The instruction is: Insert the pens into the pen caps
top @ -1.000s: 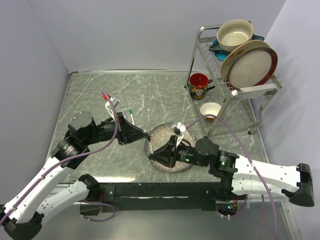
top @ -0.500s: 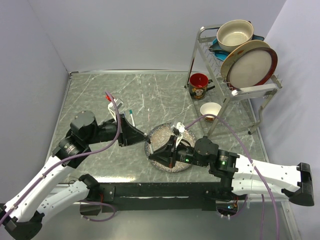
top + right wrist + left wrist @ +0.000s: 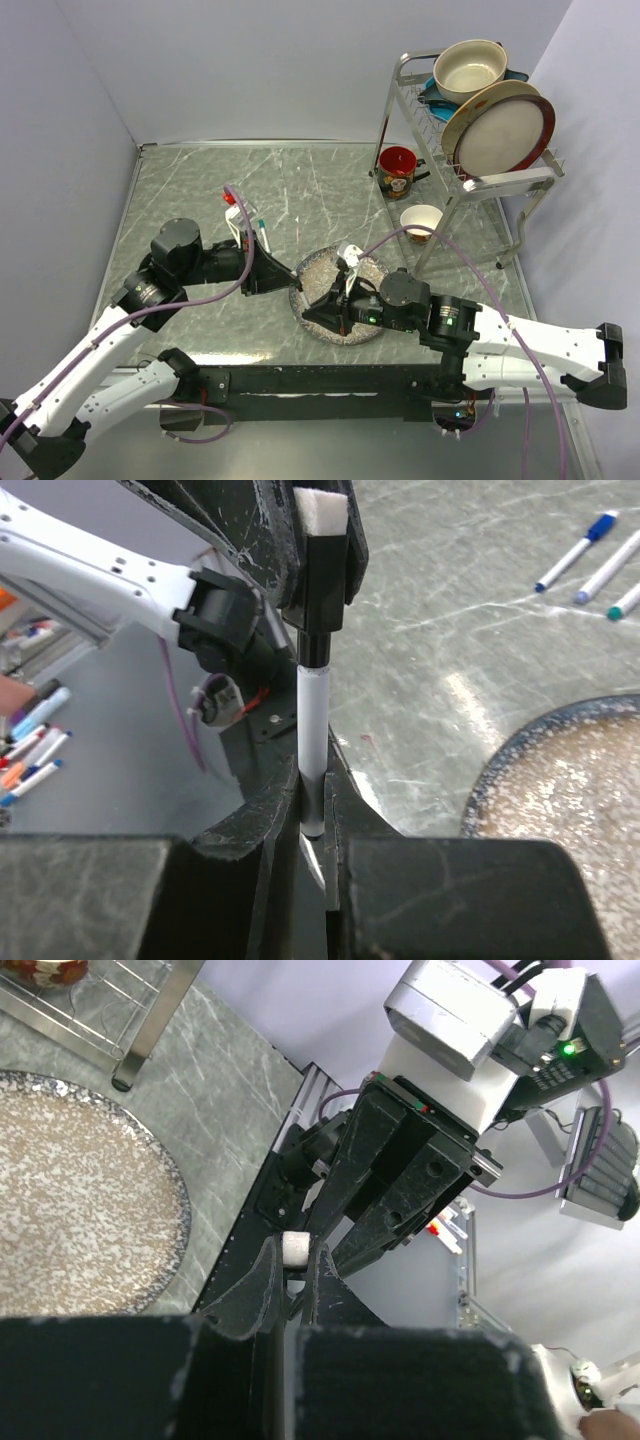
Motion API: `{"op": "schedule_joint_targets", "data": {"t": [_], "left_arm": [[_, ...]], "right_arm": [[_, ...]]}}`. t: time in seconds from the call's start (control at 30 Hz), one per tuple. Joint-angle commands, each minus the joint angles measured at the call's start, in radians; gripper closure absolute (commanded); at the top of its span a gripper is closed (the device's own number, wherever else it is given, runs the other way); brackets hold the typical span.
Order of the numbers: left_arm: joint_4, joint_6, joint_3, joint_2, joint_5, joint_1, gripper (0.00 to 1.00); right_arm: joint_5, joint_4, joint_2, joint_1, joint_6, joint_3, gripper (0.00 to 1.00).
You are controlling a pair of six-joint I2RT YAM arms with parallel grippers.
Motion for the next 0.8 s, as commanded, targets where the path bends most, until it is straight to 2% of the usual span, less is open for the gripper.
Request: {"op": "schedule_joint_targets", "data": {"t": [0.0, 0.2, 0.3, 0.47, 0.53, 0.57, 0.63, 0.77], "left_arm": [[-0.007, 0.025, -0.059, 0.025, 0.096, -0.022, 0.99], [0.091, -0.001, -0.143, 0.061, 0.096, -0.056, 0.99], [0.062, 0.017, -0.150, 0.095, 0.055, -0.076, 0.99], [0.192, -0.032, -0.237, 0.109, 0.116, -0.100, 0.99], [0.213, -0.076, -0.300, 0.092, 0.066, -0.106, 0.99], [0.311, -0.127, -0.329, 0.088, 0.099, -0.111, 0.99], [0.289, -0.119, -0.354, 0.088, 0.084, -0.128, 0.99], [0.420, -0.193, -0.410, 0.077, 0.144, -0.137, 0.99]], "right_arm": [[0.133, 0.122, 0.010, -0.004, -0.076, 0.145, 1.00], [0.205, 0.062, 0.080, -0.007, -0.128, 0.270, 1.00], [0.235, 0.086, 0.090, -0.021, -0.120, 0.284, 1.00], [0.212, 0.157, 0.114, -0.105, -0.080, 0.308, 1.00], [0.207, 0.184, 0.114, -0.127, -0.089, 0.310, 1.00], [0.203, 0.192, 0.114, -0.148, -0.094, 0.313, 1.00], [0.174, 0.215, 0.107, -0.180, -0.096, 0.316, 1.00], [-0.033, 0.342, 0.091, -0.274, -0.062, 0.261, 1.00]]}}
